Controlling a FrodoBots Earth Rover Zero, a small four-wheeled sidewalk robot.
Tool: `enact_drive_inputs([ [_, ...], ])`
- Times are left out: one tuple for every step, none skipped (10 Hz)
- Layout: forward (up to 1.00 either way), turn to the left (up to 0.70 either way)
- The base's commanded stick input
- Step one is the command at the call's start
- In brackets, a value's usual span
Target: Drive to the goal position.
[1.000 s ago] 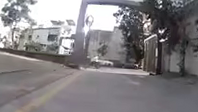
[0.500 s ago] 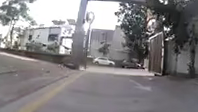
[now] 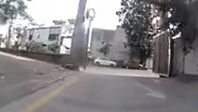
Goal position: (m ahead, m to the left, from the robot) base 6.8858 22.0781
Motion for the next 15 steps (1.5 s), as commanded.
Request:
enact_drive_inputs([
  [1.0,-0.16],
  [1.0,0.06],
  [1.0,0.06],
  [1.0,0.06],
  [1.0,0.06],
  [1.0,0.06],
  [1.0,0.06],
  [1.0,0.06],
  [1.0,0.06],
  [1.0,0.06],
  [1.0,0.06],
  [1.0,0.06],
  [1.0,0.06],
  [1.0,0.06],
  [1.0,0.06],
])
